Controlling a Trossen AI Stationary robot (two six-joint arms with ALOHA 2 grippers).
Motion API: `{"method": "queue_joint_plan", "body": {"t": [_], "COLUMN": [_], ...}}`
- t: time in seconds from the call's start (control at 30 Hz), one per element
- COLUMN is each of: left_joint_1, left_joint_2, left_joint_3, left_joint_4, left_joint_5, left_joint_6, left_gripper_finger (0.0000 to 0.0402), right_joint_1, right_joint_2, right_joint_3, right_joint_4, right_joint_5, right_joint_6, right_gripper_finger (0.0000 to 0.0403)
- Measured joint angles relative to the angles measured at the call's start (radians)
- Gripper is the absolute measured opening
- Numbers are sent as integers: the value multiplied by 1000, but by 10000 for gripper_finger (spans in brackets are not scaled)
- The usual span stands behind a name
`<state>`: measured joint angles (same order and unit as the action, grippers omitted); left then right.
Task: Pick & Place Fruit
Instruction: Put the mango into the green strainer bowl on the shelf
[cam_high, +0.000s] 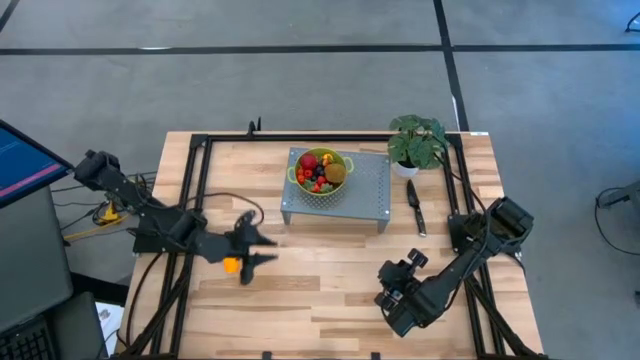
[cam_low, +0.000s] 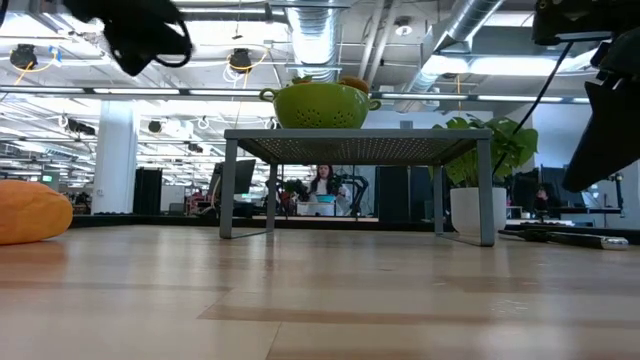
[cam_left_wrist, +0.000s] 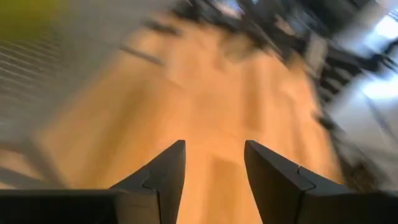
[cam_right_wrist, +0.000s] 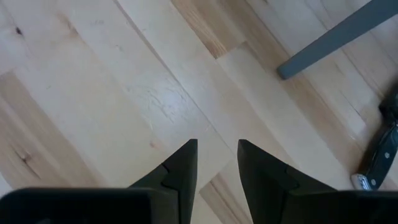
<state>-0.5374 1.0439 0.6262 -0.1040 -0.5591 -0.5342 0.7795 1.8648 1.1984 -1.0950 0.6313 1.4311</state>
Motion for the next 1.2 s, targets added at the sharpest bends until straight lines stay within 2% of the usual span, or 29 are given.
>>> {"method": "queue_joint_plan", "body": {"t": [0.07, 0.17, 0.33, 0.5, 0.7, 0.87, 1.03, 1.2], "left_joint_1": [-9, -8, -8, -8, -10, -42, -70, -98], "left_joint_2": [-4, -30, -58, -67, -67, -59, -7, 57], "left_joint_3": [0, 0, 0, 1, 68, 80, 80, 90], "left_joint_4": [-22, -48, -144, -278, -497, -562, -626, -657], "left_joint_5": [110, 239, 346, 329, 320, 324, 323, 322], "left_joint_6": [8, 102, 380, 546, 557, 579, 658, 661], "left_gripper_finger": [159, 157, 158, 179, 226, 255, 262, 258], "right_joint_1": [-2, -2, -3, -3, -13, -34, -48, -48], "right_joint_2": [0, 0, 0, 0, 0, 0, 0, 0], "right_joint_3": [0, 0, 0, 0, 0, 0, 0, 0], "right_joint_4": [0, 0, 0, -5, -23, -27, -27, -27], "right_joint_5": [0, -2, -2, -2, -3, -2, -2, -2], "right_joint_6": [0, 0, 0, 1, 1, -5, -25, -27], "right_gripper_finger": [108, 108, 108, 108, 108, 108, 108, 108]}}
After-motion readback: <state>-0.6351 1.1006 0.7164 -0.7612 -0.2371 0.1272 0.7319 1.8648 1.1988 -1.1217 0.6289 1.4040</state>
